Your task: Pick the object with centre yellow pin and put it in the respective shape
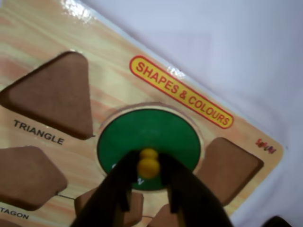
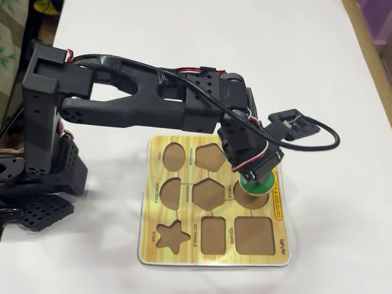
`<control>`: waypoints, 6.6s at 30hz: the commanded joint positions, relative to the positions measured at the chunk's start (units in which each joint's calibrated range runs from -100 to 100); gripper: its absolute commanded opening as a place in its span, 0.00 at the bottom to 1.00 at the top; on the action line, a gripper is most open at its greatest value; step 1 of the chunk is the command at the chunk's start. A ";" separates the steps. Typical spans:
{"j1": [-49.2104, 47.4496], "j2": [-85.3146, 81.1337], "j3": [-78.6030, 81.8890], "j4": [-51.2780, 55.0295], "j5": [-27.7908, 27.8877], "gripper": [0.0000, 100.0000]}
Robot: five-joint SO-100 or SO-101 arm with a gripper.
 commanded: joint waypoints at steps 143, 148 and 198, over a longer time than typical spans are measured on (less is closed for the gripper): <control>4.94 -3.94 2.34 -5.50 4.41 0.01; 5.72 -5.87 6.03 -4.81 4.41 0.01; 10.40 -12.15 10.97 -8.01 4.41 0.01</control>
